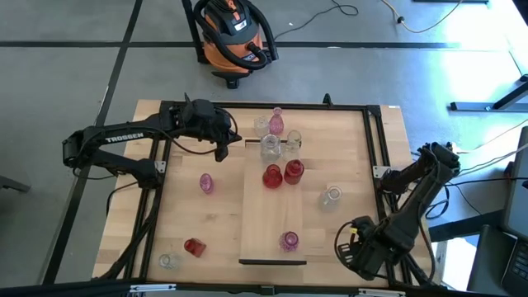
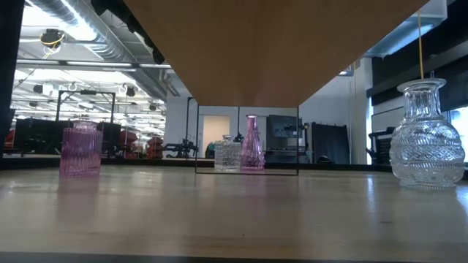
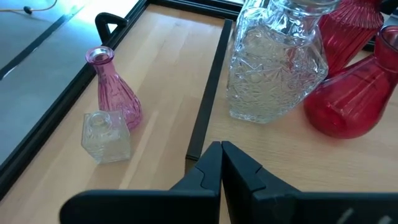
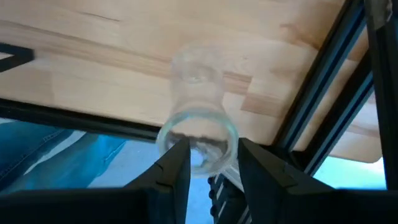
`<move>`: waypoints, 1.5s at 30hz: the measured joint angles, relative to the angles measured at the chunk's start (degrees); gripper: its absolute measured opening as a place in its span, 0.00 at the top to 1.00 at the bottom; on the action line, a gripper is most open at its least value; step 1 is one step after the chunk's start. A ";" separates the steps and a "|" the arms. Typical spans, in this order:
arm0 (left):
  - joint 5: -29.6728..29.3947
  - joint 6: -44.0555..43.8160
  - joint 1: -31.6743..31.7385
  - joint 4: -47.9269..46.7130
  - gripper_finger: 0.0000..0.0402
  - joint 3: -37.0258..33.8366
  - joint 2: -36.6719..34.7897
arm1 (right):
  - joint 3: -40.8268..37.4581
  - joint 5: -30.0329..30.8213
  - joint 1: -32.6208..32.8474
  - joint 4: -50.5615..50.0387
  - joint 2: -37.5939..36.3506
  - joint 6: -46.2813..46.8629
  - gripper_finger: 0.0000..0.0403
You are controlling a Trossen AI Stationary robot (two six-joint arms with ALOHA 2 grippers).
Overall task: Sort vases onto shelf
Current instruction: Put the transparent vase on the shelf
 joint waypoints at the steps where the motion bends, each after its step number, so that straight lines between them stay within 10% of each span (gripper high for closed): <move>1: 0.00 0.00 0.00 -0.02 1.00 0.00 0.00 | -0.72 -0.60 -0.02 0.55 -0.08 -0.01 0.71; 12: -0.02 0.04 0.13 0.00 1.00 0.00 0.00 | -6.69 -1.08 -0.05 10.16 -0.07 -0.28 0.72; 23: -0.16 0.67 0.31 0.19 1.00 0.00 0.00 | -4.75 -0.43 -3.08 4.27 -3.67 -3.86 0.98; 32: -0.15 1.16 1.88 0.24 1.00 0.00 0.00 | 12.97 2.05 -18.97 -19.22 -5.62 -28.10 1.00; 45: -0.09 -0.43 2.12 0.02 1.00 0.00 0.02 | 26.92 -1.13 -38.89 -18.52 0.75 -55.29 1.00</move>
